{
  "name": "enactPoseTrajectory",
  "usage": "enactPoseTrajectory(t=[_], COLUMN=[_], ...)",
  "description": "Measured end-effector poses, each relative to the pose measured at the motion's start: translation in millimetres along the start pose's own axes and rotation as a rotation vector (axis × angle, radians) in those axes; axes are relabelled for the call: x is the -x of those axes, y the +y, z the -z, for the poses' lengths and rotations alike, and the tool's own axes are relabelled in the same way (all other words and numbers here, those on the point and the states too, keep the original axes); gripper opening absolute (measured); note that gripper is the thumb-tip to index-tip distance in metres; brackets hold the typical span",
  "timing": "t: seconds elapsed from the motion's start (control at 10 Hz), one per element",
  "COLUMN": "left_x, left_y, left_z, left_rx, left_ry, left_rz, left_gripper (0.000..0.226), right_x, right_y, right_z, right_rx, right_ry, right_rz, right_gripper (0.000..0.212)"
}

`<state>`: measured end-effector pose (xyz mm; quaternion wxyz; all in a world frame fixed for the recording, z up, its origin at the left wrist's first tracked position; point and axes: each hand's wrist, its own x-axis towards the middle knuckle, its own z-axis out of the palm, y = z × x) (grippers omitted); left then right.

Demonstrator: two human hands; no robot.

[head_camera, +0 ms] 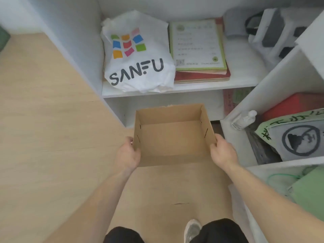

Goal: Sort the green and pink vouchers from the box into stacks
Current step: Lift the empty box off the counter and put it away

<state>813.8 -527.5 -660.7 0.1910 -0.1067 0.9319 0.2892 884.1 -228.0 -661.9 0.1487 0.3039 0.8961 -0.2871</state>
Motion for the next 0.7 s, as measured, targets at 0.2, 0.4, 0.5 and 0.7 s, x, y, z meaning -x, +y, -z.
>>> enactPoseTrajectory(t=[0.2,0.4,0.5,0.7], left_x=[-93.7,-166.5,-197.5,-232.7], left_y=[-20.2,-35.4,-30.8,-14.1], left_z=[-64.2,-99.7,-106.3,-105.6], left_rx=[0.016,-0.017,0.021,0.191], left_ry=[0.068,0.099,0.103,0.14], left_rz=[-0.073,-0.083,-0.057,-0.086], left_gripper=[0.046,0.055,0.061,0.068], right_x=[-102.6,-177.1,-206.1,-241.9], right_y=[-2.3,-14.0,-25.0,-40.8], right_z=[-60.9,-111.7,-121.0,-126.4], right_rx=[-0.078,-0.237,-0.311,-0.415], right_ry=[0.063,0.097,0.113,0.112], right_rz=[0.024,0.096,0.121,0.116], right_gripper=[0.05,0.043,0.042,0.055])
